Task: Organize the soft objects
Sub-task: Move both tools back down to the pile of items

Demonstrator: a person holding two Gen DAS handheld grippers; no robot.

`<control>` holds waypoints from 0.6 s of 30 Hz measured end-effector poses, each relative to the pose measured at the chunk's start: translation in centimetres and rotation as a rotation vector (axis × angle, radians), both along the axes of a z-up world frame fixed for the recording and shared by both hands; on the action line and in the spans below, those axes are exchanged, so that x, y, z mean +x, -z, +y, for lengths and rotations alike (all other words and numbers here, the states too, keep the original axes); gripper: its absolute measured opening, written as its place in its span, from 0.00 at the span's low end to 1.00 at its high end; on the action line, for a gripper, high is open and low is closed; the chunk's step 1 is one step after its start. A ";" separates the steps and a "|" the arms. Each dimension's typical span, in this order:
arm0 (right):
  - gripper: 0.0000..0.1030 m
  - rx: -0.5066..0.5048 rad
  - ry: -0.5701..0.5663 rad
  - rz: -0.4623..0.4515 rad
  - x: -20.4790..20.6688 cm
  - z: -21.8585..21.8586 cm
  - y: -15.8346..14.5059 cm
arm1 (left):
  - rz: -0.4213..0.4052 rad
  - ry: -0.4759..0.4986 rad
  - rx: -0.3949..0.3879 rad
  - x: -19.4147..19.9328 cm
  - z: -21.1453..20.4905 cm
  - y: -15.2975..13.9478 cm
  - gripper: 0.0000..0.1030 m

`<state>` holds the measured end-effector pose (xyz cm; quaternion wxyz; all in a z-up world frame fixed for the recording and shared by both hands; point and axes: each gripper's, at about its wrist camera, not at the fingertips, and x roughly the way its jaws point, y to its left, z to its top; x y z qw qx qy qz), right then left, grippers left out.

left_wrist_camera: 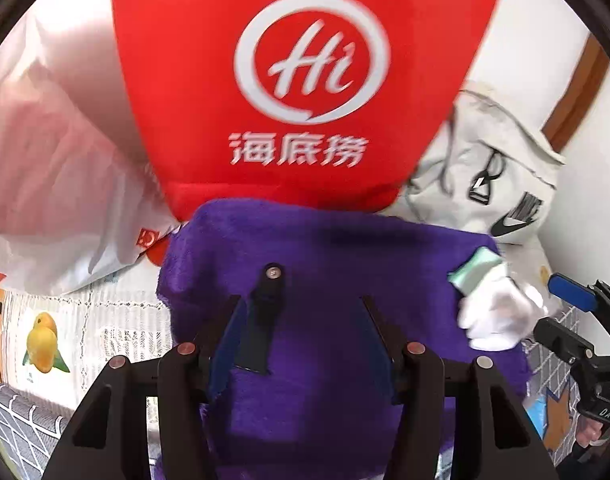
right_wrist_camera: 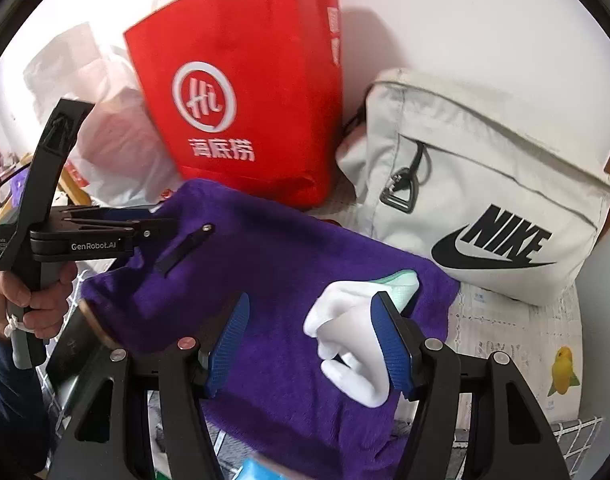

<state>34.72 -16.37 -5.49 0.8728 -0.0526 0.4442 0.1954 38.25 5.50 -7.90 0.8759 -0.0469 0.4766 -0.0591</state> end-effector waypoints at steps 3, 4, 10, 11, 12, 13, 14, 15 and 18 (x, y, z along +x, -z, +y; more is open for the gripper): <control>0.61 -0.004 -0.005 -0.033 -1.3 0.0 -1.2 | -0.017 0.020 0.014 -0.8 -1.1 -0.9 0.54; 0.61 0.004 0.006 -0.037 -1.9 -0.2 -1.7 | -0.023 0.026 0.014 -1.0 -1.6 -1.1 0.54; 0.61 0.046 0.018 -0.027 -6.9 -1.2 -2.9 | -0.083 0.068 0.001 -4.1 -3.4 -3.8 0.54; 0.61 0.037 0.014 -0.030 -8.5 -1.2 -3.1 | -0.087 0.071 0.000 -4.9 -3.5 -4.0 0.54; 0.61 0.027 0.013 -0.035 -9.7 -1.1 -3.2 | -0.085 0.079 -0.003 -5.7 -3.6 -4.1 0.54; 0.61 0.020 0.013 -0.040 -10.5 -1.0 -3.3 | -0.081 0.096 -0.003 -7.2 -3.7 -4.2 0.54; 0.61 0.015 0.012 -0.047 -12.2 -0.9 -3.4 | -0.080 0.105 0.004 -8.3 -3.7 -4.2 0.54; 0.61 0.016 0.016 -0.051 -13.1 -1.0 -3.4 | -0.080 0.111 0.018 -9.5 -3.6 -4.3 0.54; 0.61 0.040 0.015 -0.044 -16.8 -0.8 -2.8 | -0.079 0.135 0.052 -14.4 -2.6 -4.1 0.54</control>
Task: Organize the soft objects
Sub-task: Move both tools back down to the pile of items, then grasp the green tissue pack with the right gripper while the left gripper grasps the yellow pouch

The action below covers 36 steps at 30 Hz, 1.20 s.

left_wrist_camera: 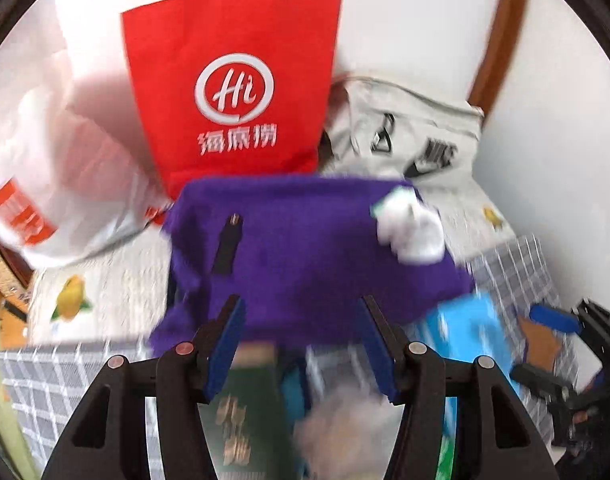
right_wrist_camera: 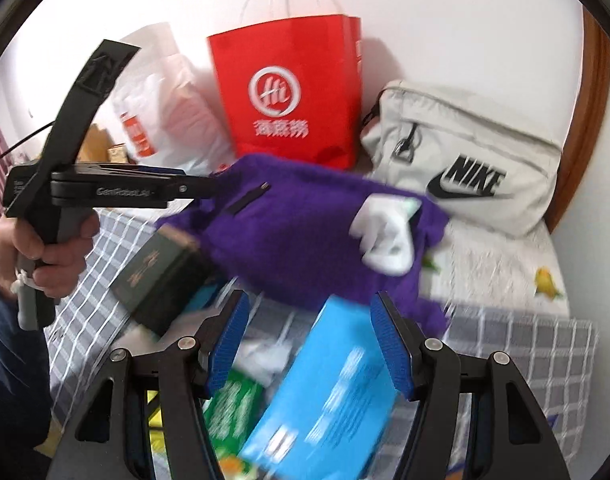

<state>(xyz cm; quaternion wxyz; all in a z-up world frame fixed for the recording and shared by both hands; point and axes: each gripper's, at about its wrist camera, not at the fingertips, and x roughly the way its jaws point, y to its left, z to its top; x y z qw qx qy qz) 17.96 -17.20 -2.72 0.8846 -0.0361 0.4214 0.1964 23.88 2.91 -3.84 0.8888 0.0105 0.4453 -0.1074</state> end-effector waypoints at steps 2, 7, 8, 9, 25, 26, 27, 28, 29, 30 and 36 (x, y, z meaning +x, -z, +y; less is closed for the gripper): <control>0.61 0.010 0.012 0.011 -1.9 0.1 0.8 | 0.004 -0.011 -0.007 -2.5 1.1 0.5 0.56; 0.61 0.041 0.004 0.070 -6.1 0.9 3.0 | -0.004 -0.086 -0.021 -8.6 4.2 2.6 0.57; 0.61 0.037 -0.007 0.083 -7.0 1.2 3.5 | 0.006 -0.105 -0.028 -9.4 4.7 3.1 0.57; 0.61 0.025 -0.013 0.093 -7.8 1.5 4.1 | 0.017 -0.120 -0.044 -10.2 5.2 3.6 0.57; 0.65 0.206 0.199 0.249 -12.2 0.6 9.5 | 0.087 -0.143 -0.232 -17.7 7.3 8.4 0.57; 0.65 0.229 0.208 0.258 -12.2 0.6 9.6 | 0.087 -0.139 -0.236 -17.8 7.3 8.5 0.57; 0.65 0.250 0.215 0.259 -12.3 0.6 9.5 | 0.087 -0.136 -0.244 -17.9 7.4 8.6 0.57; 0.65 0.260 0.219 0.257 -12.4 0.7 9.4 | 0.092 -0.131 -0.254 -17.9 7.4 8.8 0.57; 0.66 0.269 0.227 0.253 -12.4 0.9 9.3 | 0.096 -0.129 -0.259 -18.0 7.4 8.9 0.57; 0.67 0.272 0.232 0.247 -12.4 1.1 9.1 | 0.099 -0.130 -0.262 -18.0 7.4 9.1 0.57; 0.74 0.236 0.265 0.238 -11.8 2.7 9.4 | 0.121 -0.118 -0.283 -18.4 7.1 9.7 0.57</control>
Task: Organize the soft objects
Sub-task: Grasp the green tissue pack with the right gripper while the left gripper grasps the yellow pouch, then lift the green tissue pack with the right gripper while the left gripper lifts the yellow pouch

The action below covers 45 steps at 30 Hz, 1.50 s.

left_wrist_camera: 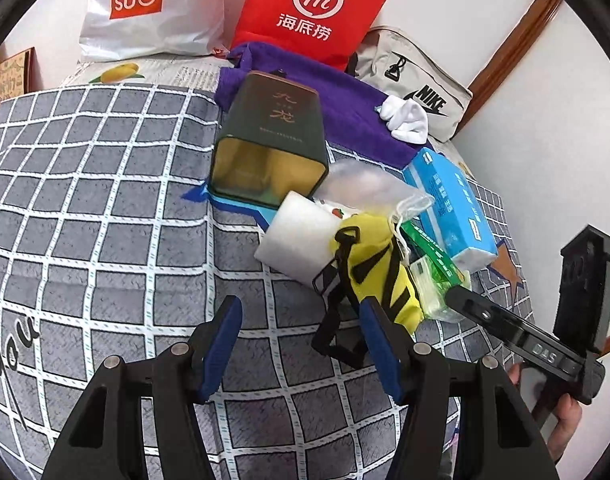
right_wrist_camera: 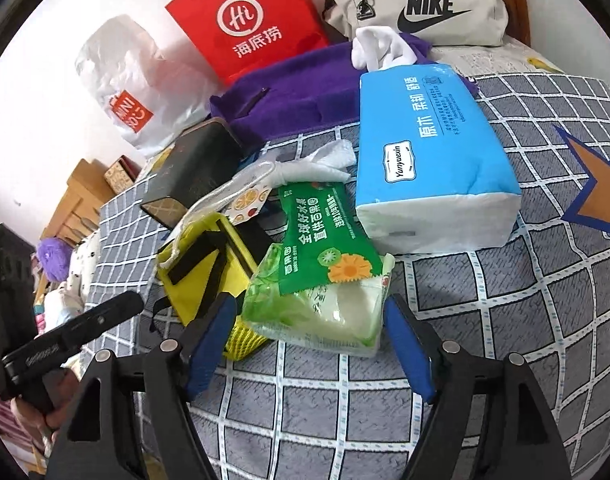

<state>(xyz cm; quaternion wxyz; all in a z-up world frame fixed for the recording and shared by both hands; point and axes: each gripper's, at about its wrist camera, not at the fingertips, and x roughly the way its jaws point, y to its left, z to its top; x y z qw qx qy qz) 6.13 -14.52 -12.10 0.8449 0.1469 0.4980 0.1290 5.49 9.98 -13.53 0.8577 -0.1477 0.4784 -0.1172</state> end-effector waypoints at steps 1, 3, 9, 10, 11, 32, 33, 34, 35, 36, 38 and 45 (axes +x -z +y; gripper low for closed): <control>0.74 -0.010 0.008 -0.002 0.2 0.1 0.1 | 0.003 0.002 -0.003 0.0 -0.1 0.1 0.57; 0.76 -0.018 0.014 -0.002 0.5 0.4 0.4 | 0.005 0.006 0.000 0.1 -0.3 0.2 0.57; 0.77 -0.032 0.006 0.011 1.2 0.8 1.8 | 0.002 0.023 0.018 0.1 -1.1 0.3 0.57; 0.77 -0.033 0.000 0.004 1.3 0.9 1.9 | 0.002 0.028 0.022 0.2 -1.4 0.4 0.57; 0.77 -0.039 -0.016 -0.012 1.3 0.9 2.0 | 0.000 0.033 0.023 0.3 -1.6 0.4 0.57; 0.72 -0.088 -0.146 -0.103 -3.5 -2.1 -0.6 | -0.031 0.034 -0.005 2.2 -4.6 1.9 0.36; 0.72 -0.088 -0.145 -0.105 -3.5 -2.2 -0.6 | -0.031 0.039 -0.020 2.1 -4.4 1.8 0.29; 0.72 -0.088 -0.144 -0.107 -3.6 -2.3 -0.6 | -0.034 0.051 -0.034 1.9 -4.3 1.6 0.26; 0.72 -0.087 -0.141 -0.108 -3.6 -2.4 -0.6 | -0.036 0.060 -0.042 1.8 -4.3 1.5 0.19; 0.72 -0.084 -0.137 -0.109 -3.6 -2.6 -0.6 | -0.039 0.070 -0.045 1.5 -4.3 1.3 0.17; 0.72 -0.075 -0.135 -0.112 -3.7 -2.7 -0.7 | -0.052 0.076 -0.037 0.9 -4.1 0.8 0.16; 0.72 -0.062 -0.136 -0.113 -4.0 -2.9 -0.8 | -0.040 0.115 -0.087 1.0 -5.3 0.4 0.16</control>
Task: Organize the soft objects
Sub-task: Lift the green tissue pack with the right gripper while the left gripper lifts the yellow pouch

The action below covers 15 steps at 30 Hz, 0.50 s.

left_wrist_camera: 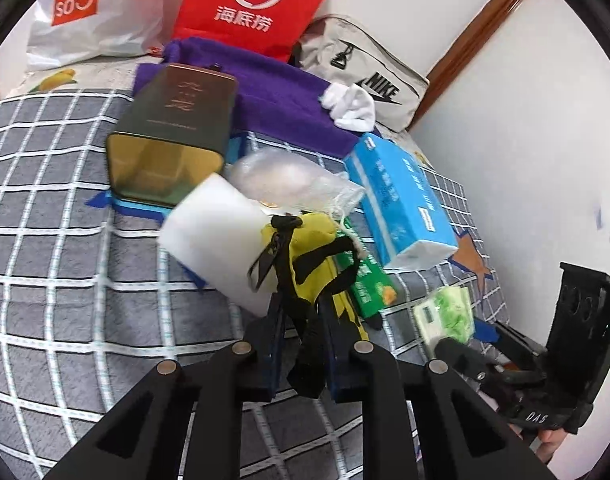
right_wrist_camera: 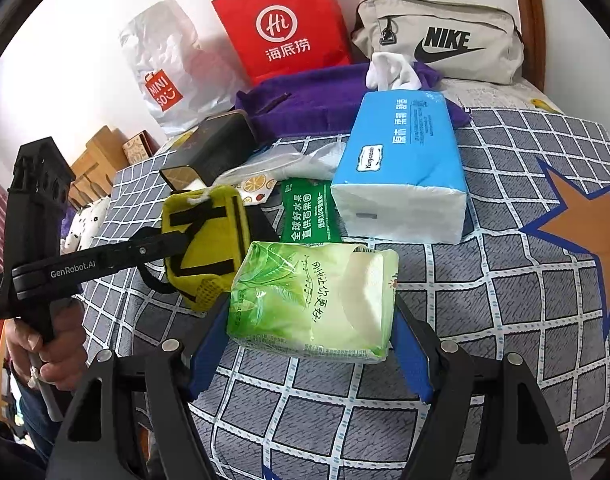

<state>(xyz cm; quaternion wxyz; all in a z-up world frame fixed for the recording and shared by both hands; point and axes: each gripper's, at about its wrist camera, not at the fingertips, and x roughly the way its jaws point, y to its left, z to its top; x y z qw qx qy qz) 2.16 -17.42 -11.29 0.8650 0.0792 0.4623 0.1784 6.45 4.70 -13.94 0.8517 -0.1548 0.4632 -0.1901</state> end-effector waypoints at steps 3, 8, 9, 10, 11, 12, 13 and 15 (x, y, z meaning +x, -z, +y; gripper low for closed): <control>0.72 0.001 -0.001 0.004 -0.1 -0.1 0.1 | 0.014 0.017 -0.013 0.3 -1.1 -0.1 0.16; 0.72 0.005 0.018 0.023 0.2 -0.7 0.8 | 0.000 0.046 0.059 0.7 -3.5 -0.7 0.31; 0.72 0.006 0.021 0.028 0.2 -0.7 0.9 | 0.005 0.044 0.090 0.9 -3.9 -0.5 0.31; 0.72 0.007 0.023 0.031 0.3 -0.8 1.0 | 0.005 0.046 0.099 1.2 -4.2 -0.3 0.31; 0.72 0.009 0.023 0.031 0.3 -0.9 1.0 | 0.010 0.050 0.095 1.5 -4.3 -0.1 0.31; 0.72 0.009 0.022 0.030 0.3 -1.0 1.1 | 0.023 0.048 0.094 1.8 -4.5 0.3 0.31; 0.72 0.008 0.023 0.030 0.3 -1.0 1.1 | 0.042 0.036 0.097 2.1 -4.5 0.8 0.31; 0.72 0.008 0.026 0.030 0.4 -1.2 1.1 | 0.048 0.020 0.102 2.4 -4.6 1.3 0.30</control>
